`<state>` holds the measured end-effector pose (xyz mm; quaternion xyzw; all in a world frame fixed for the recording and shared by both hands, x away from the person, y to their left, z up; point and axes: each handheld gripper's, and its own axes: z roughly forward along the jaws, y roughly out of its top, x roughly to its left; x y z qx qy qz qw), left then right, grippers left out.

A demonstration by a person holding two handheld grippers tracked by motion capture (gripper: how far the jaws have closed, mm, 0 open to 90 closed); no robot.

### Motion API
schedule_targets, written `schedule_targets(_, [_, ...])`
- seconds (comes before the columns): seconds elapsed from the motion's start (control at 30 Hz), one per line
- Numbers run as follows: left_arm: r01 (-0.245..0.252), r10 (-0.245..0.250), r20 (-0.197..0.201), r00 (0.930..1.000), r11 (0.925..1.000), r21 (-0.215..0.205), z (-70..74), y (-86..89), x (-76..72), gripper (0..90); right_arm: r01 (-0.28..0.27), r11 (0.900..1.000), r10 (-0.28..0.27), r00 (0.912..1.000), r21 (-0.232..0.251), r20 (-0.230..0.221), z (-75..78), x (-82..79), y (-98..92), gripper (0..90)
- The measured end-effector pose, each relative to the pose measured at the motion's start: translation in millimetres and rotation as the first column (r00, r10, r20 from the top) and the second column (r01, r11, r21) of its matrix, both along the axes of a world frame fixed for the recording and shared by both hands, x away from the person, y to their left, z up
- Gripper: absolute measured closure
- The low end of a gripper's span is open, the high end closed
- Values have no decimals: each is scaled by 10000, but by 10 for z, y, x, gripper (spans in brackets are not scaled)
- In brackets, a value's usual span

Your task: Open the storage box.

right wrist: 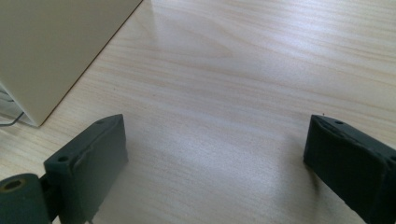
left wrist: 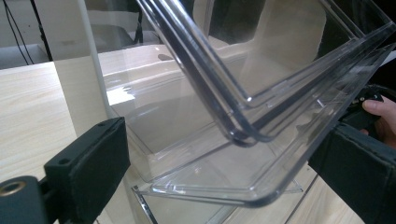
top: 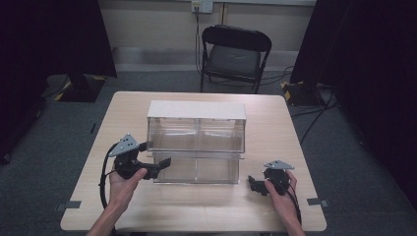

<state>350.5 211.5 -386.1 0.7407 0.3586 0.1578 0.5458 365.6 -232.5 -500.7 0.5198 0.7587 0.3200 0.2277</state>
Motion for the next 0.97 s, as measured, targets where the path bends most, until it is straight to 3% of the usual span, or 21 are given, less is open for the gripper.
schedule_targets(0.97, [-19, 19, -20, 10000, 10000, 16, -2, -2, 0, 48, -3, 10000, 3, 10000, -2, 4, 0, 1, 0, 54])
